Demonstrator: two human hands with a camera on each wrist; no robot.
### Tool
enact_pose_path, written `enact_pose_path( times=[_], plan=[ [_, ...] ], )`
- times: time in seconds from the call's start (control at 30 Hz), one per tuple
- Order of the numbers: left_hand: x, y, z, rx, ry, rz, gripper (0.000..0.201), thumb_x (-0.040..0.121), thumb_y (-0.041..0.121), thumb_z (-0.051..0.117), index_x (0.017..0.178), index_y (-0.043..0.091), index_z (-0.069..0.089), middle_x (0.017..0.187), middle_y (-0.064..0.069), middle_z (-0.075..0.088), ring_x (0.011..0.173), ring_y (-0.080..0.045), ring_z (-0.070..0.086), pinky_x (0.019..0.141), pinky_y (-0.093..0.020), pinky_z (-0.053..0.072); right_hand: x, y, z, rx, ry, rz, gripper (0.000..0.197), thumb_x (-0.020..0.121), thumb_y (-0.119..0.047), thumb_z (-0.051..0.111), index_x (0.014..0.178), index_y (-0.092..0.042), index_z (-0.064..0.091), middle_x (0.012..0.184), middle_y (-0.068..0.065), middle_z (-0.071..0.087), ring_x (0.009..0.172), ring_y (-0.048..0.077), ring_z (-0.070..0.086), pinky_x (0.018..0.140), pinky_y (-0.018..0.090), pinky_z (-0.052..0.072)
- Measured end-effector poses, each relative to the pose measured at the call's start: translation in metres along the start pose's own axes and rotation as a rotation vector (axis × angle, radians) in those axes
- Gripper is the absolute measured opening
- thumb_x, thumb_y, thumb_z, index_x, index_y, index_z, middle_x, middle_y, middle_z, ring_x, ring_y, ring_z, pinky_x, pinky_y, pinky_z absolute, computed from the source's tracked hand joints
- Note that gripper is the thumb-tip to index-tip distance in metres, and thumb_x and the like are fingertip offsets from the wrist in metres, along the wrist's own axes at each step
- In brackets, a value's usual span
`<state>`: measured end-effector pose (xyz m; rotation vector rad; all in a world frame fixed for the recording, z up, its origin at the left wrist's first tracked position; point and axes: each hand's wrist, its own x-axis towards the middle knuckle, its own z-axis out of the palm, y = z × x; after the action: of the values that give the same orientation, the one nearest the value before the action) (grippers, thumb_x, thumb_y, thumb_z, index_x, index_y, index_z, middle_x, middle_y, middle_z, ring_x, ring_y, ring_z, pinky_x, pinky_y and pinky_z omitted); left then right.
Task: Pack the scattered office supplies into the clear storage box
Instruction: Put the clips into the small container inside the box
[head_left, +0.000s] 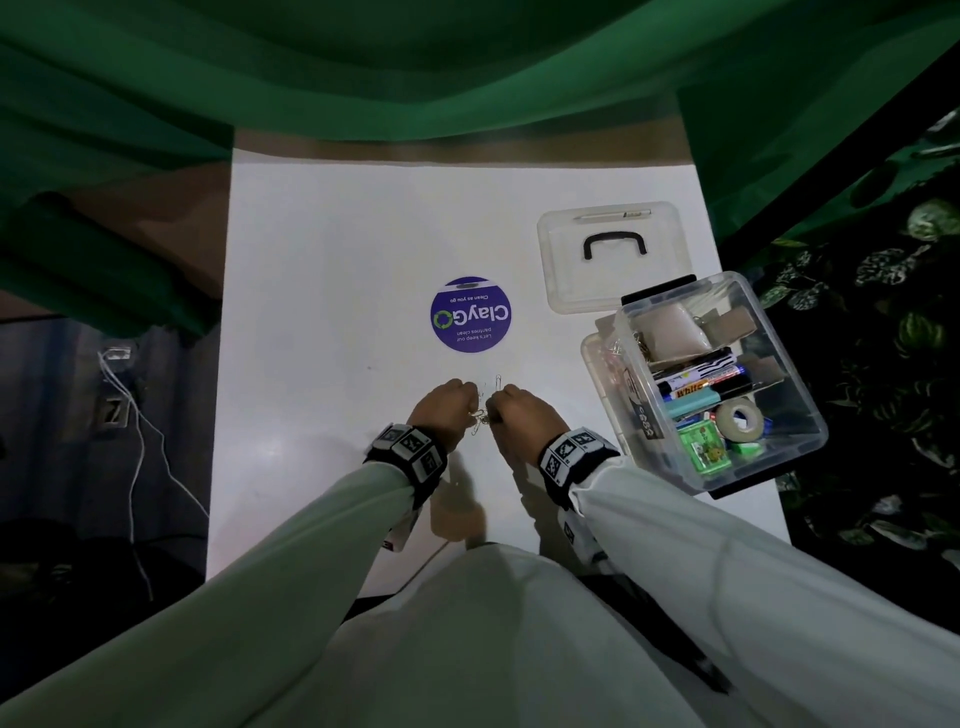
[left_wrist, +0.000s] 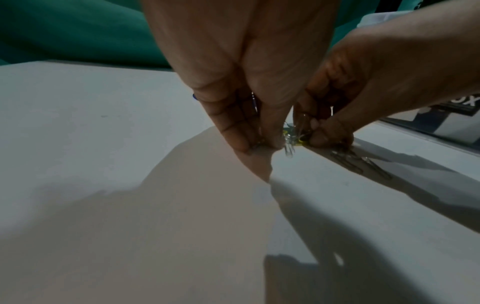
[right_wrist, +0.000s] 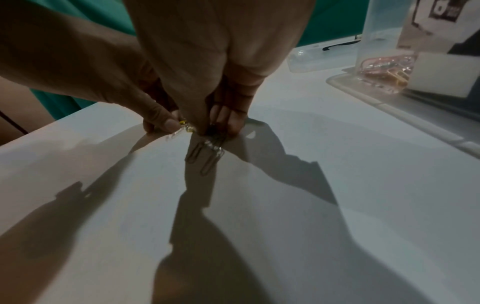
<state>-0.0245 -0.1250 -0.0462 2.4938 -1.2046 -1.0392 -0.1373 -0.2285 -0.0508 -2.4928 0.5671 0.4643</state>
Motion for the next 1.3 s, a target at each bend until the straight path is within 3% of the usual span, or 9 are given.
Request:
enact_pose_path(
  times=[0.17,0.27,0.4,0.53,0.7,0.8,1.03,1.17,1.3],
  plan=[
    [0.001,0.003,-0.006,0.012,-0.005,-0.01,0.014,0.083,0.008,0.048,0.092,0.008,0.059,0.097,-0.012,0.064,0.089,-0.032,0.058,0.076,-0.041,0.047,0.01,0.008,-0.02,0.262,-0.103,0.173,0.009,0.072,-0.005,0.064,0.076,-0.014,0.063,0.085,0.006,0.069,0.08,0.027,0.066,0.072,0.036,0.055],
    [0.0,0.004,-0.008,-0.033,0.003,-0.021,0.015,0.077,0.005,0.049,0.085,0.011,0.061,0.091,-0.01,0.067,0.087,-0.031,0.06,0.074,-0.038,0.048,0.007,0.02,-0.034,0.396,-0.031,0.17,0.006,0.076,-0.006,0.067,0.081,-0.009,0.068,0.091,0.008,0.071,0.083,0.026,0.066,0.078,0.033,0.054],
    [0.001,0.023,-0.019,-0.296,0.058,-0.045,0.012,0.076,0.005,0.055,0.075,0.015,0.062,0.071,-0.002,0.064,0.067,-0.023,0.062,0.066,-0.033,0.054,-0.007,0.04,-0.069,0.566,0.119,0.209,0.013,0.081,-0.008,0.068,0.074,-0.018,0.063,0.072,0.002,0.067,0.066,0.023,0.066,0.072,0.04,0.059],
    [0.009,0.077,-0.045,-0.436,0.167,0.108,0.024,0.076,0.003,0.057,0.064,0.023,0.056,0.066,0.003,0.061,0.061,-0.007,0.054,0.06,-0.021,0.041,-0.034,0.056,-0.116,0.736,0.267,0.223,0.01,0.081,-0.001,0.068,0.079,-0.011,0.066,0.068,0.004,0.063,0.058,0.018,0.061,0.066,0.037,0.059],
    [0.029,0.152,-0.076,-0.625,0.282,0.196,0.003,0.076,0.012,0.069,0.077,0.014,0.067,0.065,0.003,0.065,0.057,-0.009,0.06,0.061,-0.021,0.052,-0.065,0.078,-0.17,0.73,0.448,0.21,0.008,0.082,-0.007,0.071,0.081,-0.015,0.068,0.075,0.004,0.067,0.064,0.013,0.061,0.059,0.025,0.055],
    [0.037,0.191,-0.084,-0.652,0.295,0.242,0.004,0.077,0.01,0.071,0.079,0.013,0.068,0.069,0.002,0.066,0.058,-0.008,0.06,0.06,-0.02,0.054,-0.073,0.109,-0.189,0.685,0.541,0.271,0.014,0.079,-0.014,0.074,0.074,-0.023,0.065,0.069,-0.004,0.064,0.063,0.016,0.063,0.06,0.032,0.057],
    [0.063,0.237,-0.066,-0.371,0.235,0.219,0.01,0.079,0.006,0.061,0.077,0.01,0.07,0.074,-0.002,0.07,0.074,-0.022,0.067,0.073,-0.033,0.056,-0.063,0.127,-0.2,0.291,0.386,0.388,0.017,0.079,-0.009,0.067,0.063,-0.011,0.06,0.071,0.007,0.066,0.07,0.023,0.064,0.067,0.028,0.049],
    [0.065,0.225,-0.058,-0.296,0.184,0.204,0.01,0.083,0.009,0.063,0.087,0.01,0.072,0.082,-0.008,0.072,0.076,-0.023,0.067,0.076,-0.032,0.055,-0.064,0.124,-0.195,0.249,0.354,0.439,0.006,0.083,-0.013,0.068,0.089,-0.015,0.068,0.099,0.01,0.07,0.095,0.027,0.065,0.086,0.037,0.053],
    [0.052,0.202,-0.064,-0.462,0.253,0.189,0.01,0.084,0.008,0.062,0.084,0.012,0.07,0.074,-0.001,0.069,0.062,-0.014,0.065,0.06,-0.024,0.055,-0.079,0.103,-0.19,0.256,0.487,0.366,0.011,0.09,-0.015,0.062,0.099,-0.012,0.066,0.093,0.008,0.069,0.082,0.022,0.063,0.07,0.027,0.049]
  ],
)
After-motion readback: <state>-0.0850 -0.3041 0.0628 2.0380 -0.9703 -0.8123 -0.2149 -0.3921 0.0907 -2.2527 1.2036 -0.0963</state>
